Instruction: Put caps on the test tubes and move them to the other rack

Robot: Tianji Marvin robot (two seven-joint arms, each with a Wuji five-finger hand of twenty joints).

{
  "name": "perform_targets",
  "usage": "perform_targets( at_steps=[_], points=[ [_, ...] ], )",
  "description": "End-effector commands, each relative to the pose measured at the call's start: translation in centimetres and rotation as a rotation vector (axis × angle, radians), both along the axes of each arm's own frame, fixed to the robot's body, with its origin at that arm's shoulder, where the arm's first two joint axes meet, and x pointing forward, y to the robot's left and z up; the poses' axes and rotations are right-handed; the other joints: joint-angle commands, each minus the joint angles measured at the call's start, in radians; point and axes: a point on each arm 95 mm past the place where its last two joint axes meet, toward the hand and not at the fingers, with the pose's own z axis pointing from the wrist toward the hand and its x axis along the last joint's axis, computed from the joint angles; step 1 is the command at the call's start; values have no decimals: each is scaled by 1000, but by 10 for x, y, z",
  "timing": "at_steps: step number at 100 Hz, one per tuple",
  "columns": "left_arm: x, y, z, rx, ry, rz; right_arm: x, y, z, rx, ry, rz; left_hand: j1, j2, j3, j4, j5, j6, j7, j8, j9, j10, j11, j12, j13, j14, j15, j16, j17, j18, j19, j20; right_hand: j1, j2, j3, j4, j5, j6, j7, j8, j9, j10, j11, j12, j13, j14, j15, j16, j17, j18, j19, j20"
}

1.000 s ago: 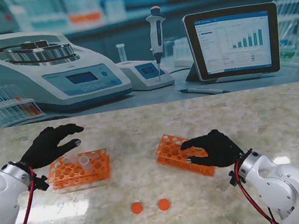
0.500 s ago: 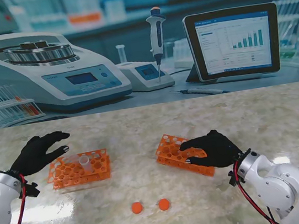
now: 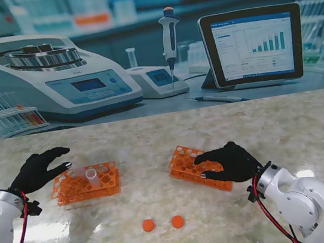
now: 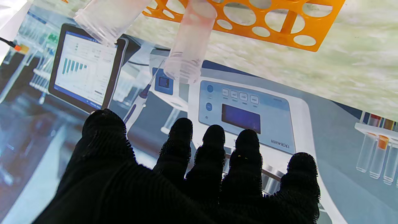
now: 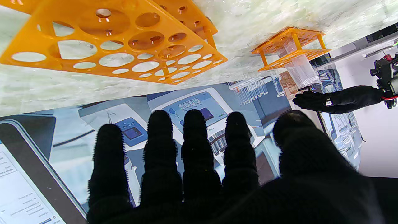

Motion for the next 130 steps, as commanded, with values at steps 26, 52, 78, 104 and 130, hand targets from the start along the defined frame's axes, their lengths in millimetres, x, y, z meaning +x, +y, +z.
perform_targets(
  at_steps=[26, 52, 78, 104, 130],
  points=[
    [0, 3, -19, -5, 27, 20, -3, 3, -1, -3, 8, 4, -7, -28, 2, -6, -10, 27, -32, -21, -38, -18, -16, -17, -44, -23, -17, -15, -15, -14, -51, -13, -8, 41, -15, 23, 6, -4, -10, 9, -5, 7, 4, 7, -28, 4, -5, 12, -18, 2, -16, 15],
    [2, 1, -29, -2, 43, 21, -3, 3, -1, -8, 11, 6, -3, -59, 2, -11, -3, 25, -32, -23, -38, -18, -16, -18, -48, -22, -18, -17, -14, -12, -49, -15, -8, 41, -16, 23, 6, -4, -10, 9, -4, 7, 5, 7, -28, 3, -5, 12, -19, 3, -16, 15],
    [-1, -6, -32, 4, 56, 17, -3, 3, 0, -11, 14, 6, -1, -94, 1, -15, 11, 20, -27, -23, -32, -22, -13, -18, -44, -20, -17, -17, -12, -8, -47, -16, -7, 42, -17, 23, 6, -3, -10, 9, -3, 8, 5, 7, -29, 2, -5, 12, -19, 2, -16, 15],
    [-2, -10, -35, 16, 62, 10, -4, 3, 0, -13, 15, 7, -1, -133, 7, -12, 22, 12, -22, -26, -31, -28, -12, -20, -39, -19, -16, -18, -12, -7, -45, -18, -7, 42, -18, 23, 8, -4, -9, 10, -3, 6, 6, 8, -29, 2, -5, 12, -19, 3, -17, 16],
    [1, -13, -42, 16, 76, 13, -4, 3, -1, -13, 15, 7, -12, -147, 13, -9, 26, 10, -19, -29, -35, -27, -13, -22, -41, -18, -17, -18, -12, -6, -45, -21, -6, 42, -18, 23, 9, -1, -9, 10, -1, 8, 6, 9, -30, 4, -5, 12, -19, 3, -16, 16]
  ],
)
